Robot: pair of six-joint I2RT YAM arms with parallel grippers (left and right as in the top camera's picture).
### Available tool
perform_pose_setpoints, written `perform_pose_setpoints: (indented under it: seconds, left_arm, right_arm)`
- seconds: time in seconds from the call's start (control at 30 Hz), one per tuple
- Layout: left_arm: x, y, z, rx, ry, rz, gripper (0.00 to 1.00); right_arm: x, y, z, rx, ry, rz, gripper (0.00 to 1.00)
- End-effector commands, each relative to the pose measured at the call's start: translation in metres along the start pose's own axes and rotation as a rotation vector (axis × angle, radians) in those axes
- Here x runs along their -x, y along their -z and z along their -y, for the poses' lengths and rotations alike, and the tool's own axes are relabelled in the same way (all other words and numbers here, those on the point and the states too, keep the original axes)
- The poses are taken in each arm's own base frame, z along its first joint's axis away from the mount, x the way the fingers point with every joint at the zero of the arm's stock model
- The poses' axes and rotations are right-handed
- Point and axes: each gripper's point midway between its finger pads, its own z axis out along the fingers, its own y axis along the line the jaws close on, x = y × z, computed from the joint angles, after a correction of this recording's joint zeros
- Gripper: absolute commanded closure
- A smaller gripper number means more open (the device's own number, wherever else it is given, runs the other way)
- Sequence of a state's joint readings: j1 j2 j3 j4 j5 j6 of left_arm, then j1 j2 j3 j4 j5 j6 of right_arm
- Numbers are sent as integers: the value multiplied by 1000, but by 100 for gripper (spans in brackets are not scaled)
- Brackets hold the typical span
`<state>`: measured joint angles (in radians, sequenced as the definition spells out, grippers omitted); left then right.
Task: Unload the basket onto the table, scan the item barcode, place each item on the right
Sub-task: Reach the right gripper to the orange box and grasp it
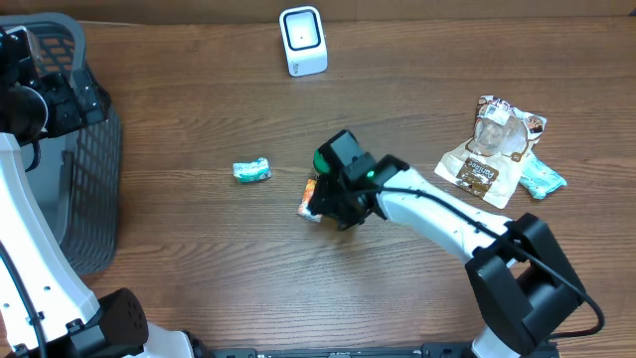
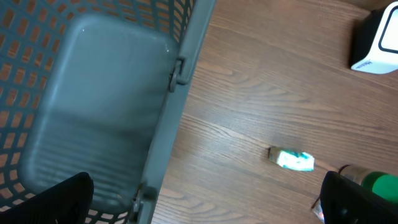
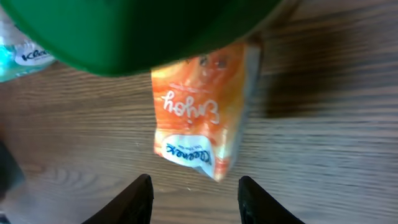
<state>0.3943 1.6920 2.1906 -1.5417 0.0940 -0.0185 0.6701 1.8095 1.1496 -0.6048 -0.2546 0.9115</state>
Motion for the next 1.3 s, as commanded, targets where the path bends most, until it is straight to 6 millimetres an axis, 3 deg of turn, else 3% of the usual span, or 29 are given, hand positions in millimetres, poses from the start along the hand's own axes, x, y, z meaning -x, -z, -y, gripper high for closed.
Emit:
perform_pose_setpoints:
  seconds: [0.0,0.27,0.67,0.87,0.97,1.13,1.27]
  left_arm:
    - [1,-1,1,-4,-21,0,0]
    - [1,-1,1,-4,-21,0,0]
    - [1,-1,1,-4,-21,0,0]
    - [1,-1,1,-4,-21,0,0]
    - [1,-1,1,-4,-21,0,0]
    - [1,-1,1,-4,-21,0,0]
    - [1,-1,1,-4,-21,0,0]
  right_arm:
    - [-1,-5,3,4,-135,41,55]
    - [2,-20,31,-55,-236,130,56]
    - [10,-26,22,15,-219,171,64]
    - [4,-42,29,-15,-215,145,78]
    - [-3,-49,31,-23,-180,108,94]
    - [-13,-49,19,23,-15,41,96]
    - [-17,-35,-8,128,154,-24,96]
